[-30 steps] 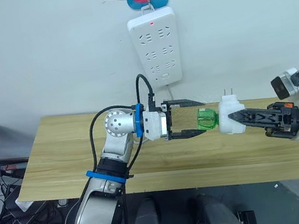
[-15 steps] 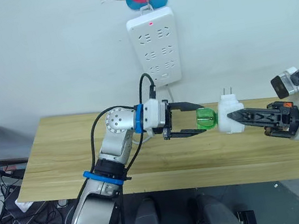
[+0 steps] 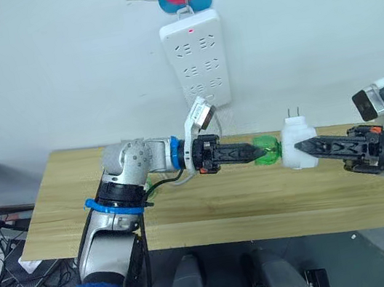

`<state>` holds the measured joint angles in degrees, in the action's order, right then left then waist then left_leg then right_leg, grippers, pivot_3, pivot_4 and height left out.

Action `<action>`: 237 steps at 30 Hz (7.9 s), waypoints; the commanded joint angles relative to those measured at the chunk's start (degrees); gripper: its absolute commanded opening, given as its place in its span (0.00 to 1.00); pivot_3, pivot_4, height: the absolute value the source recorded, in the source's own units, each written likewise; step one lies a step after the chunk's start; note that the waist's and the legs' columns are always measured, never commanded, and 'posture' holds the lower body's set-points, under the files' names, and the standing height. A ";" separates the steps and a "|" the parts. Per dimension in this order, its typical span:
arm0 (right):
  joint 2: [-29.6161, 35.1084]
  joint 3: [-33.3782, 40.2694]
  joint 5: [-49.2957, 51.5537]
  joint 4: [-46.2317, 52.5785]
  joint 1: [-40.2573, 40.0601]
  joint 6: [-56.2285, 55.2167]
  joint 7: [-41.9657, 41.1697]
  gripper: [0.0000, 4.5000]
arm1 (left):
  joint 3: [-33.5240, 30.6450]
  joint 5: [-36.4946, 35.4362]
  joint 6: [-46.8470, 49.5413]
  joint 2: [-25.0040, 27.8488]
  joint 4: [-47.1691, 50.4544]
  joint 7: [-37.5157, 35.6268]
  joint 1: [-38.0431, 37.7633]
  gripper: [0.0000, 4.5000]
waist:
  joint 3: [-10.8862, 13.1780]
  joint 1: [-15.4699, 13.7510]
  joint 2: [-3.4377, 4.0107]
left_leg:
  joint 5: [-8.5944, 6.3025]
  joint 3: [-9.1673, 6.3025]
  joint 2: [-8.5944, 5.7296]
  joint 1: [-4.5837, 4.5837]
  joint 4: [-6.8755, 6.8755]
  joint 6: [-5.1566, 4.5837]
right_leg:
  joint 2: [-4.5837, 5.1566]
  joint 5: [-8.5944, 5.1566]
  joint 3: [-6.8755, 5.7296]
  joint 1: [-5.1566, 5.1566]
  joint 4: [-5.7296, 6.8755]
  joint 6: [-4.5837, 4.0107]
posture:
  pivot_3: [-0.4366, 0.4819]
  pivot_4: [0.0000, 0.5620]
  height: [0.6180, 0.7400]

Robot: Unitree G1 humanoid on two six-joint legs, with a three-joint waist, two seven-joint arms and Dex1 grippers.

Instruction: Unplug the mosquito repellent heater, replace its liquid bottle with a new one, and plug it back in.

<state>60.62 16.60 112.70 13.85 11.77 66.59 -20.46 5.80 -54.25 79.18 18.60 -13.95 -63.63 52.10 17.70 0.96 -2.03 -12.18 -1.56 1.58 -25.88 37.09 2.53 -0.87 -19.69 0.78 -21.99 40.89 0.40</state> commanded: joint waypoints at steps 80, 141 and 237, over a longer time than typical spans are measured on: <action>1.04 0.47 0.30 -4.03 1.46 6.07 -5.55 0.66 | 5.47 6.26 -37.10 1.77 15.02 -3.41 -9.77 0.48 | 0.00 -0.64 0.01 | -0.01 0.00 0.01 0.02 0.02 -0.02 | 0.00 0.01 0.04 0.00 0.02 -0.01 | 0.48 0.55 1.00; -1.86 1.21 0.30 -3.37 0.41 4.56 -2.80 0.66 | 6.00 34.66 -111.00 -4.12 1.06 -22.83 -13.02 0.99 | 0.00 -1.18 0.02 | -0.02 0.23 -0.02 0.01 0.00 -0.03 | 0.01 0.01 0.07 0.00 -0.02 -0.02 | 0.49 0.53 1.00; 3.52 0.01 0.30 1.64 -0.46 0.03 -3.03 0.66 | -4.24 -8.02 4.30 1.92 3.05 5.22 -0.27 0.79 | 0.00 0.69 0.01 | 0.06 0.08 0.04 0.02 0.05 0.10 | 0.02 0.00 0.07 0.00 0.03 0.00 | 0.49 0.52 1.00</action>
<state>64.42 16.41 112.80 15.14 10.40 66.75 -23.46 3.31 -61.62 83.68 20.62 -12.16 -57.69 52.01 17.69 1.65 -2.01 -12.11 -1.49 1.62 -25.83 37.14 2.63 -0.85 -19.69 0.85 -22.00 40.94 0.39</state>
